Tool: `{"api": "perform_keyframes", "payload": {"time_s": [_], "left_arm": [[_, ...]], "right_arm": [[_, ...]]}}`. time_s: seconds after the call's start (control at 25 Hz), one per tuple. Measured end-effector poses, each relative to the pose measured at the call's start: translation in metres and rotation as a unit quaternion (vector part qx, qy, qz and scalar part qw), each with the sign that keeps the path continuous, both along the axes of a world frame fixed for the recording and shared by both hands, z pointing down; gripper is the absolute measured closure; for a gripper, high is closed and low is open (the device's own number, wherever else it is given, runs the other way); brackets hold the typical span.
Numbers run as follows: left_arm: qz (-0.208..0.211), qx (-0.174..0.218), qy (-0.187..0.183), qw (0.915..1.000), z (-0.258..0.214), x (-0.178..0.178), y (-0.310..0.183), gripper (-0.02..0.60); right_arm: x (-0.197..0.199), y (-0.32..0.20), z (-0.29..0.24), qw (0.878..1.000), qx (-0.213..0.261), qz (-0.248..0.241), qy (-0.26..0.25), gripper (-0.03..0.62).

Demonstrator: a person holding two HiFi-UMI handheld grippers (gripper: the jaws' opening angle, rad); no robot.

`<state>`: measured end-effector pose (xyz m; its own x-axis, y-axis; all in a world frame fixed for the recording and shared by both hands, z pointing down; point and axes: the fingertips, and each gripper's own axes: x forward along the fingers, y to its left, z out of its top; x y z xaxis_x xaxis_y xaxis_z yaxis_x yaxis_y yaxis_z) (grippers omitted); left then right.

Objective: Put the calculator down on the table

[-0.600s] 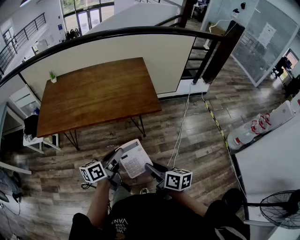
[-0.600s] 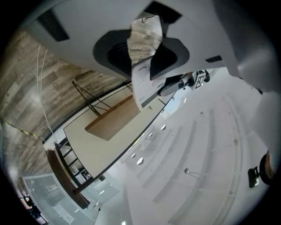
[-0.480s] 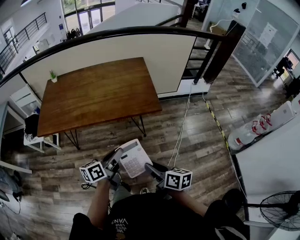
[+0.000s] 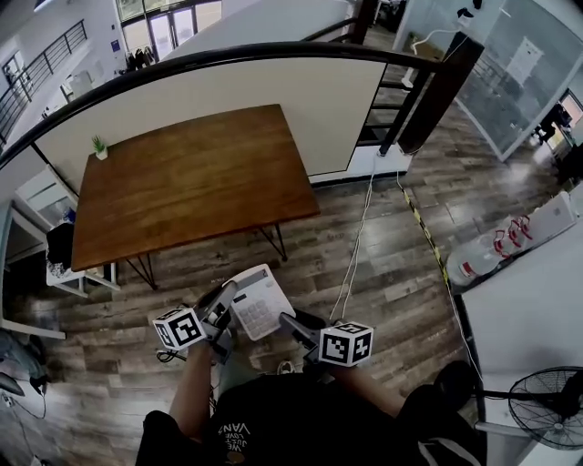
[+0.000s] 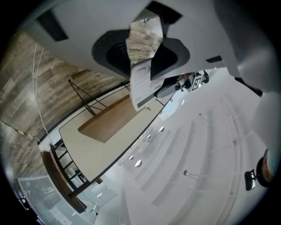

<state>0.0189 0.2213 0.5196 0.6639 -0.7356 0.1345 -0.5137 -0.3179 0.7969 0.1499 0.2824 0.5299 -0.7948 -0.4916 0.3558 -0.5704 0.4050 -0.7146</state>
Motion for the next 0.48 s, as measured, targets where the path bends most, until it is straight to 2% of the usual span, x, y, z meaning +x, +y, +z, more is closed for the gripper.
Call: {"api": "perform_keyframes", "payload": {"time_s": [0.2, 0.48], "left_arm": [[0.021, 0.002, 0.000, 0.9998, -0.004, -0.024, -0.033, 0.522], [0.051, 0.005, -0.007, 0.9987, -0.013, -0.081, -0.080, 0.522]], "right_arm": [[-0.027, -0.029, -0.002, 1.000, -0.001, 0.017, 0.003, 0.452], [-0.088, -0.069, -0.009, 0.999, -0.002, 0.045, 0.003, 0.451]]}}
